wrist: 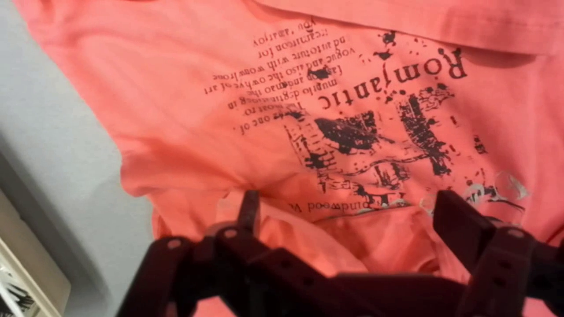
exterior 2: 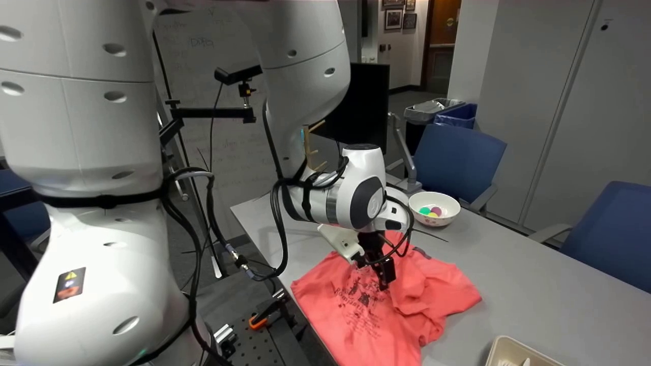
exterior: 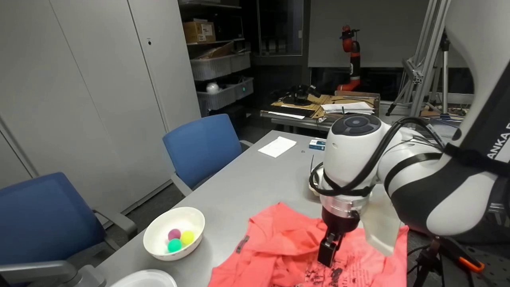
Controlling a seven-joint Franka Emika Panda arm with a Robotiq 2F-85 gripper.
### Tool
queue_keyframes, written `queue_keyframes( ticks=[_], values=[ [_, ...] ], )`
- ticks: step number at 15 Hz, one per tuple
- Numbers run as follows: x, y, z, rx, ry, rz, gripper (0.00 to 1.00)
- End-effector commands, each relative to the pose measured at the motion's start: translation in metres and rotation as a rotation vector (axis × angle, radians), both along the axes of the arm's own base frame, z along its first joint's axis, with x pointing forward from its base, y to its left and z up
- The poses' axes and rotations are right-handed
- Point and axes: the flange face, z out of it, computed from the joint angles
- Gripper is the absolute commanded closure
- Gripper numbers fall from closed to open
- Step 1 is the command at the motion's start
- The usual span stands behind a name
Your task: Unfold the shirt
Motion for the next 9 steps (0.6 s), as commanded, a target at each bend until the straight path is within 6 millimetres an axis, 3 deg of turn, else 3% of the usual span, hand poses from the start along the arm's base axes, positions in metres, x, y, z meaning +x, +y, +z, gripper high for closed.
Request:
queue_keyframes(
  ticks=[1,4,9],
  values=[
    [0.0,-0.003,-0.001,0.0,0.002,-0.001,0.0],
    [0.002,-0.003,-0.004,0.005,0.004,0.004,0.0],
    [0.022,0.016,-0.008,0.004,-0.01,0.024,0.0]
  ],
)
